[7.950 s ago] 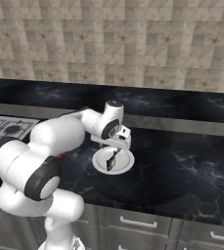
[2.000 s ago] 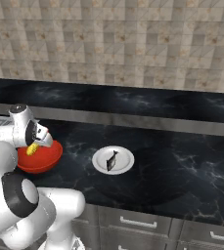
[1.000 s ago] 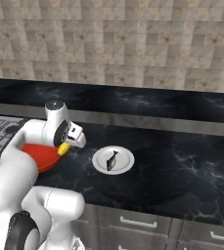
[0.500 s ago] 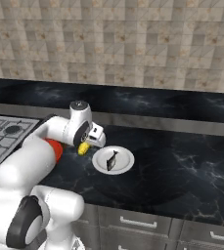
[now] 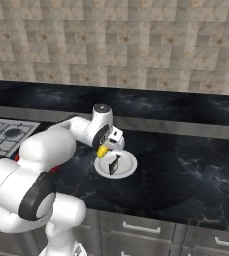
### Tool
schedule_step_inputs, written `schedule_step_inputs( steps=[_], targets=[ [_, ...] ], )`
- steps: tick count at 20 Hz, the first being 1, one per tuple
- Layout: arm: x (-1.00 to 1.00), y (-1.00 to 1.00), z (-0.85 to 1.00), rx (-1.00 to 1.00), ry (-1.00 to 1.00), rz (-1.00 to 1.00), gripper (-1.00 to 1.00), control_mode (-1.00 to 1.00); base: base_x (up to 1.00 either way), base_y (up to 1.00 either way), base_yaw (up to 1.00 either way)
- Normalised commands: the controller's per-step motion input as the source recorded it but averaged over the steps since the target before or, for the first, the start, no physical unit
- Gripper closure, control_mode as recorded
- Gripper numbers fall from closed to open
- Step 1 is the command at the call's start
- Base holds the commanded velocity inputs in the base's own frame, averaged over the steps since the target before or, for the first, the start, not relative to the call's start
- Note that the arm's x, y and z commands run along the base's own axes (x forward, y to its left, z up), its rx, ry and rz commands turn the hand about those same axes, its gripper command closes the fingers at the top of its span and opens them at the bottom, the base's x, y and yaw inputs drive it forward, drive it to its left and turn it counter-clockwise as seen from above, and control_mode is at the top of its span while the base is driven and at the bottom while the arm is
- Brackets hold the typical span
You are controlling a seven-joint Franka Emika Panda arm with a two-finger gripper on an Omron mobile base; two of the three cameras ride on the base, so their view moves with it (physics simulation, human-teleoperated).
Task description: Place the fish on the plate and place the corn on the same plate.
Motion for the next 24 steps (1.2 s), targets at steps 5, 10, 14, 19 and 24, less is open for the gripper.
schedule_step_inputs(
  steps=[5, 10, 14, 19, 24],
  targets=[
    [0.19, -0.14, -0.39, 0.00, 0.00, 0.00, 1.00, -1.00, 0.00, 0.00, 0.00],
    [0.24, 0.00, -0.44, 0.00, 0.00, 0.00, 1.00, -1.00, 0.00, 0.00, 0.00],
    [0.04, 0.00, -0.36, 0.00, 0.00, 0.00, 1.00, -1.00, 0.00, 0.00, 0.00],
    [0.06, 0.00, -0.35, 0.00, 0.00, 0.00, 1.00, -1.00, 0.00, 0.00, 0.00],
    [0.13, 0.00, -0.30, 0.00, 0.00, 0.00, 1.00, -1.00, 0.00, 0.00, 0.00]
  ],
)
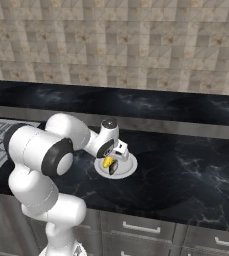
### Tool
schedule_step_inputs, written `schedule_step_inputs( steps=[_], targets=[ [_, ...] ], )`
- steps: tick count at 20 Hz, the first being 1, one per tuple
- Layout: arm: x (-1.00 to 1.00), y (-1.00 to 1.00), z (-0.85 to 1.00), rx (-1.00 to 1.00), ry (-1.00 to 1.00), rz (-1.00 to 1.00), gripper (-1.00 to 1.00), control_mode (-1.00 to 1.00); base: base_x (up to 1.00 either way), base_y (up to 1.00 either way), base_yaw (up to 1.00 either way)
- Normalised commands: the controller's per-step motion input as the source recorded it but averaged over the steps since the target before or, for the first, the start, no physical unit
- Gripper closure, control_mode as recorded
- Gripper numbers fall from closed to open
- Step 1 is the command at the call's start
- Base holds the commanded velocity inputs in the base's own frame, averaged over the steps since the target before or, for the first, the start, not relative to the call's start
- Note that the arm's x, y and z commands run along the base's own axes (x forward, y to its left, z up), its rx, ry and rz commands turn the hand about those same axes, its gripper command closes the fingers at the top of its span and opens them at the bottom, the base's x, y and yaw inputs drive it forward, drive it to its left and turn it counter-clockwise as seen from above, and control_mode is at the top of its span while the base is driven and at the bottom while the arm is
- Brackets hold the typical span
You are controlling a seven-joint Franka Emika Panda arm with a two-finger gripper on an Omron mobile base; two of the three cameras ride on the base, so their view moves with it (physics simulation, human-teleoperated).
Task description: Place the fish on the plate and place the corn on the same plate.
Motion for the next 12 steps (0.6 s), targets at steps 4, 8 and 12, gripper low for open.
schedule_step_inputs(
  steps=[4, 8, 12],
  targets=[
    [0.14, 0.00, -0.23, 0.00, 0.00, 0.00, 1.00, -1.00, 0.00, 0.00, 0.00],
    [0.03, 0.00, -0.17, 0.00, 0.00, 0.00, -1.00, -1.00, 0.00, 0.00, 0.00],
    [-0.01, -0.17, 0.00, 0.00, 0.00, 0.00, -1.00, -1.00, 0.00, 0.00, 0.00]
  ],
)
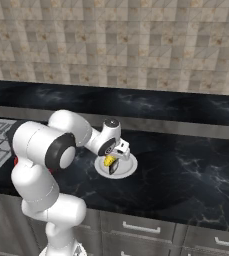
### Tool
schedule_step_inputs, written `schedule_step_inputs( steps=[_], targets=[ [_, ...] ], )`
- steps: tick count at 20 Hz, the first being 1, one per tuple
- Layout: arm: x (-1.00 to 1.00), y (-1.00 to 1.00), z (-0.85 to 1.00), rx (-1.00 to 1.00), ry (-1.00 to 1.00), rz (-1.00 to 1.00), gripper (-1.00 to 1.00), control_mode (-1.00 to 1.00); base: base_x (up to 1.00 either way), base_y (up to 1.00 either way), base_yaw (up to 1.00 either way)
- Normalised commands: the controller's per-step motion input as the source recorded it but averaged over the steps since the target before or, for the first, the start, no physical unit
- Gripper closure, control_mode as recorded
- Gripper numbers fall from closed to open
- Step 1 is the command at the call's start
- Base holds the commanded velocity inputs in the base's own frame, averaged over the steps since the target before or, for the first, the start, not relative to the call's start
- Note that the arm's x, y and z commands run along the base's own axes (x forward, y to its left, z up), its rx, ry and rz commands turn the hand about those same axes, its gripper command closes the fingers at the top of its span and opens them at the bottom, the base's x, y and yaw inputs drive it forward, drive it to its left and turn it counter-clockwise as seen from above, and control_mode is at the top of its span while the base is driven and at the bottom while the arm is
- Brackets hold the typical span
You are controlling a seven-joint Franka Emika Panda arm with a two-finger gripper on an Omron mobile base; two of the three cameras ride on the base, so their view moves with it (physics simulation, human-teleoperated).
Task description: Place the fish on the plate and place the corn on the same plate.
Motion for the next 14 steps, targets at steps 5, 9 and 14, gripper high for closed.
schedule_step_inputs(
  steps=[5, 9, 14],
  targets=[
    [-0.02, -0.25, 0.00, 0.00, 0.00, 0.00, -1.00, -1.00, 0.00, 0.00, 0.00],
    [-0.08, -0.16, 0.17, 0.00, 0.00, 0.00, -1.00, -1.00, 0.00, 0.00, 0.00],
    [-0.13, -0.11, 0.55, 0.00, 0.00, 0.00, -1.00, -1.00, 0.00, 0.00, 0.00]
  ],
)
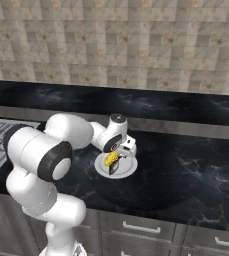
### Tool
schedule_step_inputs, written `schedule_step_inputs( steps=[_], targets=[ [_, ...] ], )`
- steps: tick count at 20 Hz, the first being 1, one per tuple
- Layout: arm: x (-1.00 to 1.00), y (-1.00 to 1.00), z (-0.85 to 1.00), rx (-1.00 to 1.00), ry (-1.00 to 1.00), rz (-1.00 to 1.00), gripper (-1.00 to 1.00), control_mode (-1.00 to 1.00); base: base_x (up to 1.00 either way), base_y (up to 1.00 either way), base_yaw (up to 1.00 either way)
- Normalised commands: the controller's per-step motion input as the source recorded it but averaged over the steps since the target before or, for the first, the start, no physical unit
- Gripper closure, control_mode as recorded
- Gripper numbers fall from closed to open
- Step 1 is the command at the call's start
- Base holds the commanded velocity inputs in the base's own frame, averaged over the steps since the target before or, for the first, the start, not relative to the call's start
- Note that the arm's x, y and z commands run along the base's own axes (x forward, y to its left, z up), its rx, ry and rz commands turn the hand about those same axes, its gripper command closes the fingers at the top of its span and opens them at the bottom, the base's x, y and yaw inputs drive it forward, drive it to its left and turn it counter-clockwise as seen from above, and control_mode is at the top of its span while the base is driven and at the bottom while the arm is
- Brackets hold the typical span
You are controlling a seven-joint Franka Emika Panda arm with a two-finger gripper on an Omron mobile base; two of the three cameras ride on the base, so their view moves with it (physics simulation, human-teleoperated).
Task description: Place the fish on the plate and place the corn on the same plate.
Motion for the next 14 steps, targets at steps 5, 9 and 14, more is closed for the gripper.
schedule_step_inputs(
  steps=[5, 9, 14],
  targets=[
    [-0.05, 0.00, 0.58, 0.00, 0.00, 0.00, -1.00, -1.00, 0.00, 0.00, 0.00],
    [-0.19, -0.06, 0.62, 0.00, 0.00, 0.00, -1.00, -1.00, 0.00, 0.00, 0.00],
    [-0.43, -0.18, 0.76, 0.00, -0.01, 0.00, -1.00, -1.00, 0.00, 0.00, 0.00]
  ],
)
